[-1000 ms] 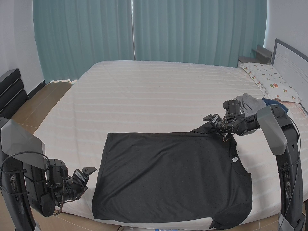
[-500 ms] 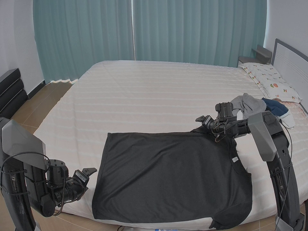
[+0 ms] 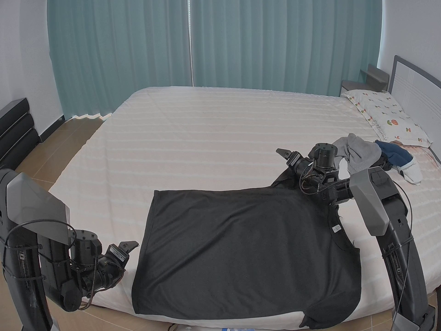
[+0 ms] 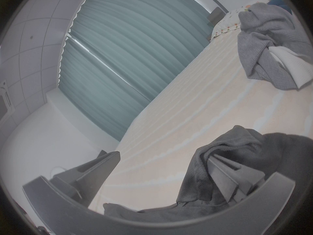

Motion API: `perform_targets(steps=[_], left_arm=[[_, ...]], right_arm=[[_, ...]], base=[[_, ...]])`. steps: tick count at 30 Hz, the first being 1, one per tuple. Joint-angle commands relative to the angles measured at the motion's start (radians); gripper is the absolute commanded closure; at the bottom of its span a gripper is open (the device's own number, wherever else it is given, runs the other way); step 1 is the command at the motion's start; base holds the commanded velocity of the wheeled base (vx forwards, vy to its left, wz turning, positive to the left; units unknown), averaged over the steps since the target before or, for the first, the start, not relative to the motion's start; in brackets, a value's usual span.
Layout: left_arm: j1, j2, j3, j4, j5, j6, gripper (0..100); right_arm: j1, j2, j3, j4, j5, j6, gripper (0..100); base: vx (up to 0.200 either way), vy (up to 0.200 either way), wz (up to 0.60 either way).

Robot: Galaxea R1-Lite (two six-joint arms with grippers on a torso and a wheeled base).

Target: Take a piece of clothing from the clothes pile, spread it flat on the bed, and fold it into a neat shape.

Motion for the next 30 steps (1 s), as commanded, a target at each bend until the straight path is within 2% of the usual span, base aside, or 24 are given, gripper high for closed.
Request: perform_targets(steps=[1, 3, 7, 10, 14, 17, 18, 23, 30], left_arm=[[-0.004, 0.011, -0.003, -0.018, 0.002, -0.001, 0], [-0.004, 0.011, -0.003, -0.018, 0.002, -0.001, 0], [-0.004, 0.011, -0.003, -0.018, 0.002, -0.001, 0], [-0.004, 0.011, -0.002, -0.018, 0.002, -0.001, 0], [-0.004, 0.011, -0.002, -0.018, 0.002, -0.001, 0], [-0.004, 0.009, -0.002, -0.018, 0.002, -0.001, 0], [-0.004, 0.009, -0.002, -0.018, 0.002, -0.001, 0], [-0.004, 0.009, -0.002, -0.018, 0.004, -0.001, 0], [-0.004, 0.009, -0.002, -0.018, 0.002, -0.001, 0]], right_arm=[[0.002, 0.030, -0.001, 0.006, 0.004, -0.045, 0], [0.002, 0.044, -0.001, 0.007, 0.002, -0.094, 0], [0.004, 0.054, -0.001, 0.002, -0.004, -0.137, 0], [0.021, 0.033, -0.001, -0.065, -0.031, -0.197, 0], [0.035, -0.035, -0.001, -0.152, -0.044, -0.221, 0], [0.032, -0.055, -0.001, -0.145, -0.040, -0.322, 0], [0.032, -0.053, -0.001, -0.143, -0.040, -0.327, 0], [0.033, 0.037, -0.001, 0.022, -0.044, -0.431, 0], [0.021, 0.097, -0.001, 0.036, -0.077, -0.431, 0]], base=[[0.000, 0.000, 0.00], [0.000, 0.000, 0.00], [0.000, 0.000, 0.00], [0.000, 0.000, 0.00], [0.000, 0.000, 0.00], [0.000, 0.000, 0.00], [0.000, 0.000, 0.00], [0.000, 0.000, 0.00], [0.000, 0.000, 0.00]])
